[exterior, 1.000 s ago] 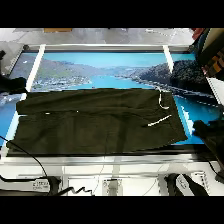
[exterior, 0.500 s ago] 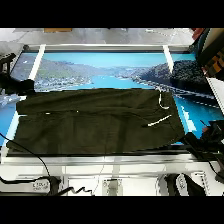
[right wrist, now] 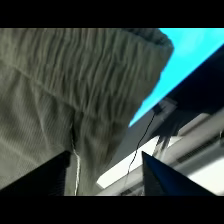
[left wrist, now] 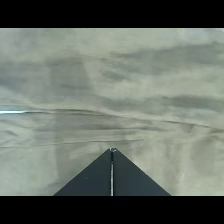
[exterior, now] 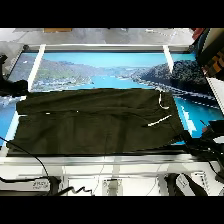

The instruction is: Fold the clothes and pants, and hang the long-sleeved shirts on hangers.

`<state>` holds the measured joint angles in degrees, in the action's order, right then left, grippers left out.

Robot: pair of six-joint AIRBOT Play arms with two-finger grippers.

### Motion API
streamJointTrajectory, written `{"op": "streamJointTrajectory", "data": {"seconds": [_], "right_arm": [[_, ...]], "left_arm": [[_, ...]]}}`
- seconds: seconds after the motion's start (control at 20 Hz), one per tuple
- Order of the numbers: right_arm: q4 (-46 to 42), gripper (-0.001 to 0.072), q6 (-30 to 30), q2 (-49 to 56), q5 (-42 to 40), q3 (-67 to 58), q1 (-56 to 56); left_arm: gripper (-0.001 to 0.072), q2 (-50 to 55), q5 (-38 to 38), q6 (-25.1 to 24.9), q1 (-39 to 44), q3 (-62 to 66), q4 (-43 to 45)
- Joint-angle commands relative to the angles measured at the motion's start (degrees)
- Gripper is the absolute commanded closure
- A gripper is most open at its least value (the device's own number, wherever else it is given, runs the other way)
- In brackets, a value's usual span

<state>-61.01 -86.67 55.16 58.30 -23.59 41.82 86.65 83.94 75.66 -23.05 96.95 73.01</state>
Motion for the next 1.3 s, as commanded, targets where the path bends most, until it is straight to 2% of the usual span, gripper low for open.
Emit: {"op": "streamJointTrajectory", "data": {"seconds": [0.0,0.15,0.3,0.35,0.4,0.45,0.5,0.55,0.75,0.9,1.0,1.05,1.1,1.15,1.2,1.25], "right_arm": [[2.38,0.0271,4.35,4.07,-3.98,0.15,0.04],[2.73,0.0377,6.49,3.21,-5.11,0.13,-0.09],[2.49,0.042,7.04,-0.09,-6.36,0.13,-0.09],[2.4,0.0515,7.06,-1.95,-7.21,0.13,-0.09],[2.21,0.0544,7.08,-4.11,-7.98,0.13,-0.09],[2.21,0.0638,7.06,-6.29,-8.44,0.13,-0.09],[2.16,0.0644,7.06,-8.57,-8.7,0.13,-0.09],[2.14,0.0679,7.02,-10.51,-8.79,0.13,-0.09],[2.19,0.068,4.02,-15.89,-8.07,0.15,-0.09],[2.01,0.068,3.65,-16.15,-8.37,0.15,-0.09],[1.92,0.0679,3.65,-16.15,-8.37,0.15,-0.09],[1.92,0.068,3.65,-16.15,-8.37,0.15,-0.09],[1.92,0.068,3.65,-16.15,-8.37,0.15,-0.09],[1.92,0.068,3.65,-16.15,-8.37,0.15,-0.09],[1.92,0.068,3.65,-16.15,-8.35,0.15,-0.09],[1.92,0.0679,3.65,-16.15,-8.35,0.15,-0.09]], "left_arm": [[0.0693,0.11,-0.15,-0.24,-2.27,-0.02,0.24],[0.0692,0.13,0.76,-0.22,-2.95,-0.04,7.85],[0.0693,0.13,0.66,-2.91,-3.15,-1.01,11.28],[0.0693,0.13,0.63,-3.87,-3.15,-2.08,10.49],[0.0693,0.13,0.63,-4.22,-3.15,-3.63,10.08],[0.0693,0.13,0.63,-4.59,-3.15,-5.38,10.12],[0.0693,0.13,0.63,-4.57,-3.19,-7.32,10.12],[0.0693,0.11,0.72,-4.57,-3.32,-9.27,10.12],[0.0693,0.07,4.85,-3.54,-4.11,-17.38,10.8],[0.0692,-0.59,6.62,5.05,-6.4,-23.34,10.54],[0.069,-1.66,7.23,6.91,-8.76,-27.52,9.81],[0.0665,-2.36,7.19,6.86,-10.05,-29.68,9.4],[0.0548,-3.37,6.95,6.73,-11.65,-32.11,8.83],[0.0377,-4.46,6.19,6.6,-13.35,-34.32,8.35],[0.0326,-5.95,4.98,6.56,-15.54,-36.7,7.72],[0.0326,-7.63,3.58,6.08,-17.73,-38.82,7.19]]}}
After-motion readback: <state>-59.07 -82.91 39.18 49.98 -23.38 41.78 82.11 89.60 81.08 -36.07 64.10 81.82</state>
